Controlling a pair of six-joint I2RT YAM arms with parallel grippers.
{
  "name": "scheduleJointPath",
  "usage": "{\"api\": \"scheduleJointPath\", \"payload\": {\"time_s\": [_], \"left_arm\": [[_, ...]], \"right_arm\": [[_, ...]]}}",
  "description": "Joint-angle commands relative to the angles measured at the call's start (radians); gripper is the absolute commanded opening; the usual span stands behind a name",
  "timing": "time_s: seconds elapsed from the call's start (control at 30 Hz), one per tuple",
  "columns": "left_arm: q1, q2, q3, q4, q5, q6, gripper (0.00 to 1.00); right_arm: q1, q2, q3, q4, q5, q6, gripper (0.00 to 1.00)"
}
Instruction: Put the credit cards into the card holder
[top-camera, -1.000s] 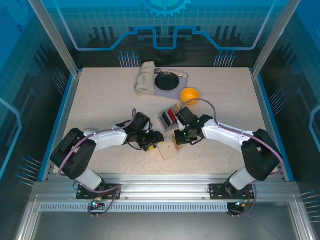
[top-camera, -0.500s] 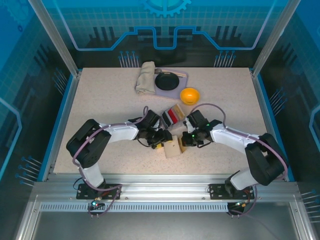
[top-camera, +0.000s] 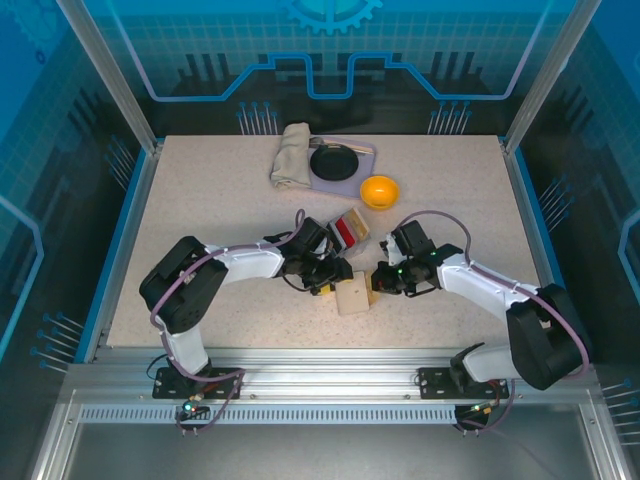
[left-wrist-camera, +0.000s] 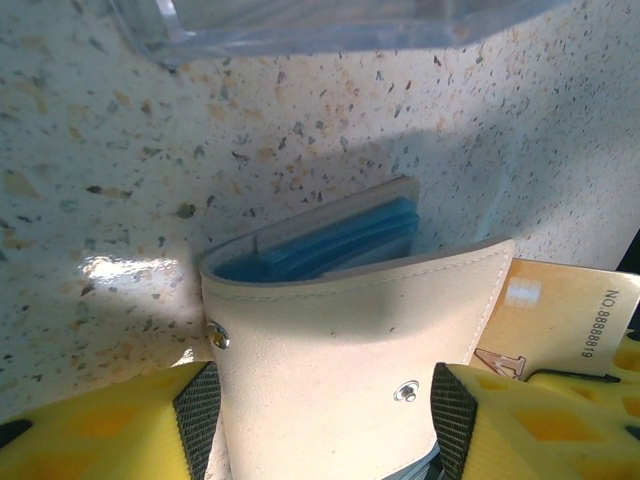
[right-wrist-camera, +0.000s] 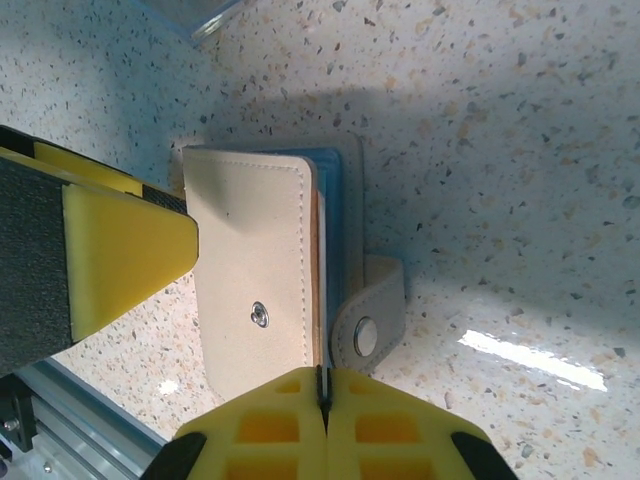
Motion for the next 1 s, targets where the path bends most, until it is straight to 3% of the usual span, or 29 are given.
{"api": "scheduleJointPath", "payload": {"time_s": [0.0,0.37,0.77,0.97], "left_arm": [[-0.005,-0.009,0.009,-0.003,0.013,0.031,0.61],[-0.007,-0.108,0.016,-0.05,-0.03,0.048,0.7],[-0.005,-0.058,-0.03,0.101,0.076,-0.013,0.68],[-0.005,-0.048,-0.056,0.172,0.089,-0.054,0.69]], "right_arm": [[-0.008,-0.015,0.018,-0.007,-0.06,0.025,0.04],[-0.031,-0.065,0.001,0.049,-0.134,0.095,0.03],[-0.087,-0.044,-0.1,0.308,-0.343,0.241,0.01],[-0.104,-0.033,-0.139,0.407,-0.388,0.304,0.0]]}}
